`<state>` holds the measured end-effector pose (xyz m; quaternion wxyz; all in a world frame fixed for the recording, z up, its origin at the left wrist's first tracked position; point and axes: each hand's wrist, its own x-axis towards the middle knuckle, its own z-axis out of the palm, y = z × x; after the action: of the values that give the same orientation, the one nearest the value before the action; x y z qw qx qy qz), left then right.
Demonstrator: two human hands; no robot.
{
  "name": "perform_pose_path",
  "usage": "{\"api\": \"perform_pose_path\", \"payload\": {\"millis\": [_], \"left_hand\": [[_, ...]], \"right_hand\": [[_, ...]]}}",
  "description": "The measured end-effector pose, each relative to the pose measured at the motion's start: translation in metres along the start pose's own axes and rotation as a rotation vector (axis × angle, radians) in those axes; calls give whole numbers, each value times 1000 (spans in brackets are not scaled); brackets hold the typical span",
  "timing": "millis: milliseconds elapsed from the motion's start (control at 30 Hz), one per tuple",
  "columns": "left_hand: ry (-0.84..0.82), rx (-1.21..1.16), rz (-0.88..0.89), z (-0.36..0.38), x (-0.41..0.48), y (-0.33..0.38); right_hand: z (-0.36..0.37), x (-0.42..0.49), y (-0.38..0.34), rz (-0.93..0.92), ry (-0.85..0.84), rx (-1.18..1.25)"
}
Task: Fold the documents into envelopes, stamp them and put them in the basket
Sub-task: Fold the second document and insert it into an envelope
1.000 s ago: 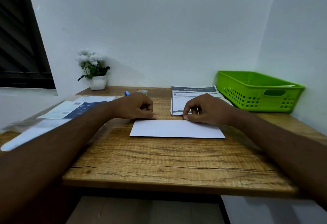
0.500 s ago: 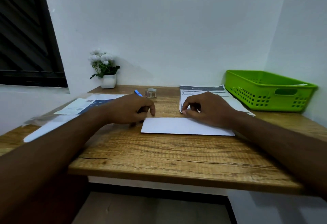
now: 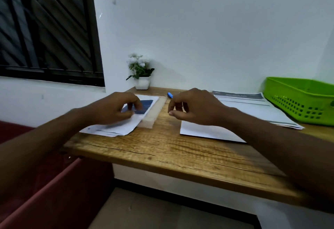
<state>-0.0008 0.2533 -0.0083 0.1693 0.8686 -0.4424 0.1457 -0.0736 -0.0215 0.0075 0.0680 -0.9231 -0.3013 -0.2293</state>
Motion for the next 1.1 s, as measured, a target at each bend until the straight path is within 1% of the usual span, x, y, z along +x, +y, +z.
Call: {"api": "perform_pose_path", "payload": {"millis": [167,267,367,500,600,800,933,1033,1100], "left_hand": [[19,20,-88,-22,-31,-18],[34,-8,-152,-25,-50,-25],[77,-73,-234,-22,-66,-31],[160,-110,-276,-13,-73,-29],[162,-146,-308,-12,-73,-27],[169,-280,-384,-12,-73,-27],[176,-301,-359,-13,-74,-27],[213,-313,-360,-13,-72,-27],[249,-328,-356,-14,-72,-26]], "right_hand": [[15,39,-33,-128,-53,71],[25,55,-51,-209,-166,153],[29,65,-63,-226,-248,339],[34,74,-69,-240,-286,400],[38,75,-70,-222,-304,399],[45,69,-74,-154,-253,292],[49,68,-81,-115,-171,179],[55,68,-84,-2,-81,267],[56,68,-85,52,-68,388]]}}
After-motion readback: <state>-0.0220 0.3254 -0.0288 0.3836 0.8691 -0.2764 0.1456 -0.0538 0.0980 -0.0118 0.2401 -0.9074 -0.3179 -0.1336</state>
